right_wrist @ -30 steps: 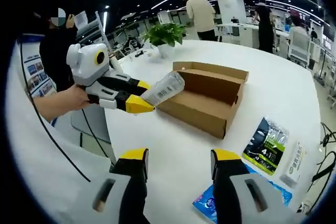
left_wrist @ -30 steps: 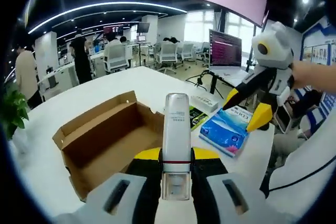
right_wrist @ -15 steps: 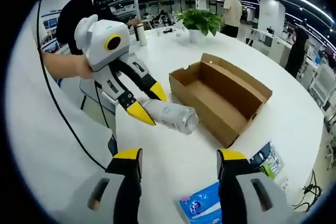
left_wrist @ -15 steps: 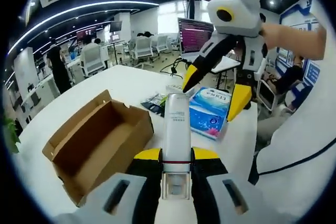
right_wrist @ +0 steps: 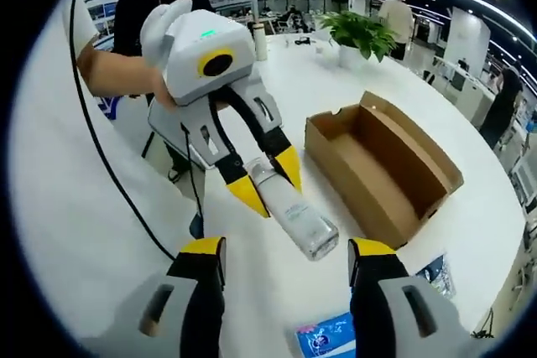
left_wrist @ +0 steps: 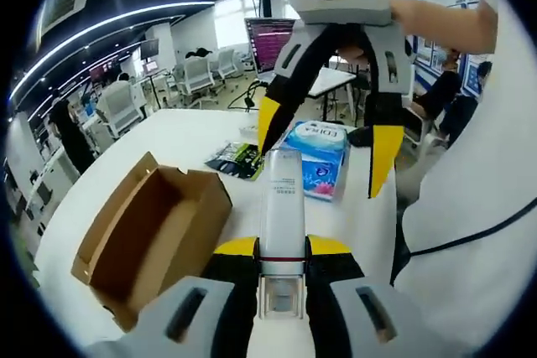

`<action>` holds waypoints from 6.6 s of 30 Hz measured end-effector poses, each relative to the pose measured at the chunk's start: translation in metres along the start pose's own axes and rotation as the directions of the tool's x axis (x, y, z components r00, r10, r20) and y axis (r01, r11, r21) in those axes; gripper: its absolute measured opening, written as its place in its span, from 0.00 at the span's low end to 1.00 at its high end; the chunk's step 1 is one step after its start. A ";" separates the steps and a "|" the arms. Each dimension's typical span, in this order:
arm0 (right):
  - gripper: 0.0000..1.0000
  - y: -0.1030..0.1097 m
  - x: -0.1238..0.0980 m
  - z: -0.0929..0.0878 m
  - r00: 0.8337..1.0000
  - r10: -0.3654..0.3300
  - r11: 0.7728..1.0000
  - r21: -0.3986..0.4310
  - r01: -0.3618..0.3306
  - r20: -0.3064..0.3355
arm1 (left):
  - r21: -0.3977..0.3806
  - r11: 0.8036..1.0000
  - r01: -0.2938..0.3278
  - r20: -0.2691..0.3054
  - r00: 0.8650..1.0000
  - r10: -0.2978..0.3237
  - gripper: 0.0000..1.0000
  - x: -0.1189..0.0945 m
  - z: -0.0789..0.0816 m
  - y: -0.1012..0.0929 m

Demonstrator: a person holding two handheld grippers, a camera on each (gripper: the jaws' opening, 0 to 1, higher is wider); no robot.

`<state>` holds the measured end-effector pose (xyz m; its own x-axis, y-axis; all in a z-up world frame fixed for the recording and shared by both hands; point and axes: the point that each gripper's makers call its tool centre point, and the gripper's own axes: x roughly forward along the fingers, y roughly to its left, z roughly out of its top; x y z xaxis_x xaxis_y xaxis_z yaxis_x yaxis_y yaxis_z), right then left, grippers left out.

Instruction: Operate the shoe box by opening the lid, removing the specified soft item, and placing it in the target area until the item is outside and the box remains undamaged.

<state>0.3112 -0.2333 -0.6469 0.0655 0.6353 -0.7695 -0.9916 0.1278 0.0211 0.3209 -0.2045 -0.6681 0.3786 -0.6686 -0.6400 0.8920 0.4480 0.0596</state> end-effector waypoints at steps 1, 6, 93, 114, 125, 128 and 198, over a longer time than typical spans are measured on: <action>0.58 0.001 0.002 0.001 1.000 0.001 1.000 -0.004 -0.001 -0.003 | 0.018 1.000 0.013 -0.005 1.000 -0.013 0.19 0.000 0.000 -0.001; 0.51 0.003 0.010 0.008 1.000 -0.021 0.996 -0.082 0.022 0.005 | 0.087 0.992 0.091 -0.048 0.995 -0.087 0.19 0.004 -0.003 -0.012; 0.18 -0.012 -0.053 -0.062 0.842 -0.382 0.873 0.448 0.193 0.380 | -0.220 0.833 0.508 0.351 0.838 -0.418 0.24 0.041 0.097 -0.034; 0.18 -0.002 -0.036 -0.067 0.854 -0.407 0.881 0.388 0.272 0.325 | -0.146 0.862 0.486 0.353 0.839 -0.413 0.22 0.035 0.117 -0.061; 0.18 0.003 -0.025 -0.083 0.877 -0.422 0.856 0.421 0.302 0.228 | -0.074 0.875 0.478 0.333 0.839 -0.430 0.24 0.046 0.123 -0.085; 0.18 -0.002 -0.028 -0.086 0.865 -0.446 0.837 0.448 0.313 0.228 | -0.088 0.883 0.461 0.331 0.850 -0.411 0.24 0.050 0.125 -0.082; 0.18 -0.014 -0.069 -0.280 0.472 -0.869 0.219 0.742 0.634 -0.147 | -0.250 0.872 0.421 0.259 0.897 -0.359 0.80 0.080 0.078 -0.064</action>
<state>0.2889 -0.4923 -0.7735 0.8766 0.0770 -0.4750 -0.0928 0.9956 -0.0100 0.3131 -0.3334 -0.6636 0.0827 -0.9140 -0.3972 0.8754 0.2571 -0.4093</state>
